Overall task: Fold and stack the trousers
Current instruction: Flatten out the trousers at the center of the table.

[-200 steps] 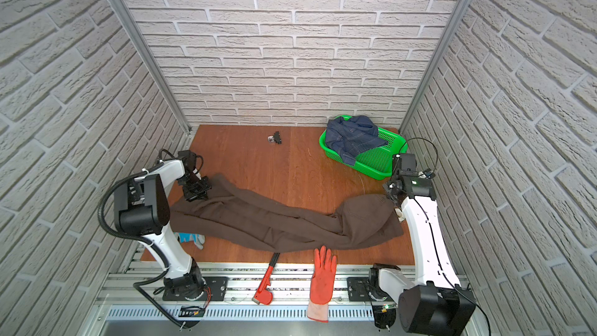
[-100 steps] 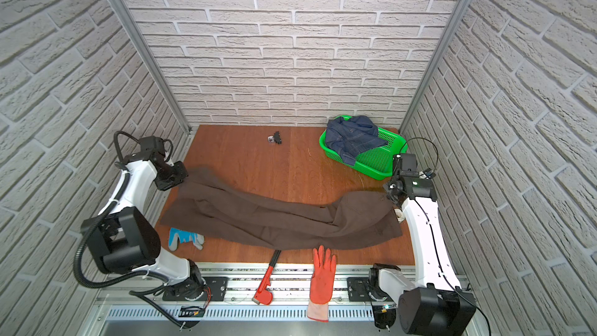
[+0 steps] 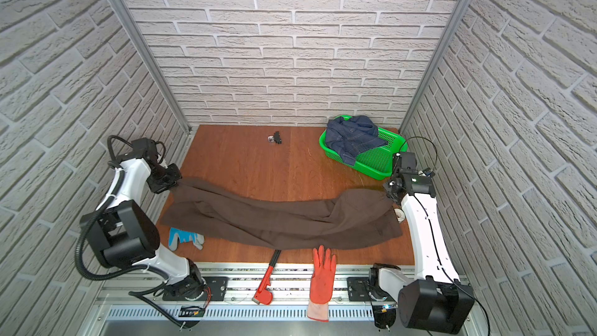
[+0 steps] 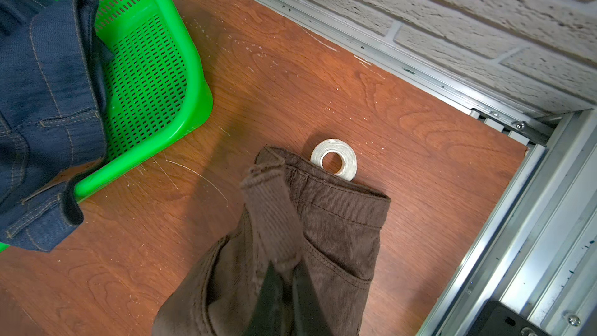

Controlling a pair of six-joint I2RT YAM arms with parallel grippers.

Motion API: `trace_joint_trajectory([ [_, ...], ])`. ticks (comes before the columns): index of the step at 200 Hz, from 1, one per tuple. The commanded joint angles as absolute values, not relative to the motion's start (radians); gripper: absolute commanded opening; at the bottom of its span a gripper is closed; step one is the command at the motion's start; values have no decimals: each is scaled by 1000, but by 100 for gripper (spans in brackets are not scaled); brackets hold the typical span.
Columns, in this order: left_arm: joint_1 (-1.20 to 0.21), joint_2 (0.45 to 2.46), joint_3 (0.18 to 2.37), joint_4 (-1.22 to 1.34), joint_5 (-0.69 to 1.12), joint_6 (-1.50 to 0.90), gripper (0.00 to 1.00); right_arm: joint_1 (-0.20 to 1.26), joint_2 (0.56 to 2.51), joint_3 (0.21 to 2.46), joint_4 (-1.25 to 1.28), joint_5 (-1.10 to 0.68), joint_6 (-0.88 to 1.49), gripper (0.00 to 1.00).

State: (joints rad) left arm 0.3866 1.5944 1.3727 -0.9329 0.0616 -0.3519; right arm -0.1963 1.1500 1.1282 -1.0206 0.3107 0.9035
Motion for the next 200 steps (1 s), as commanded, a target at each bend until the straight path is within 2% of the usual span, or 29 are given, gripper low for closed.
trace_joint_trajectory([
  [1, 398, 1589, 1486, -952, 73, -340, 0, -204, 1161, 1171, -995, 323, 899, 6],
  [43, 449, 1661, 1675, -1040, 88, -328, 0, -211, 1192, 1215, -1004, 316, 900, 5],
  [131, 442, 1868, 1572, -983, 112, -319, 0, -245, 1272, 1183, -981, 335, 879, 6],
  [162, 425, 1841, 1558, -981, 129, -325, 39, -245, 1285, 1180, -971, 314, 884, 6],
  [178, 423, 1780, 1533, -982, 136, -327, 50, -245, 1289, 1178, -971, 306, 881, 6],
  [200, 429, 1681, 1479, -1002, 103, -316, 56, -245, 1288, 1181, -974, 291, 875, 6],
])
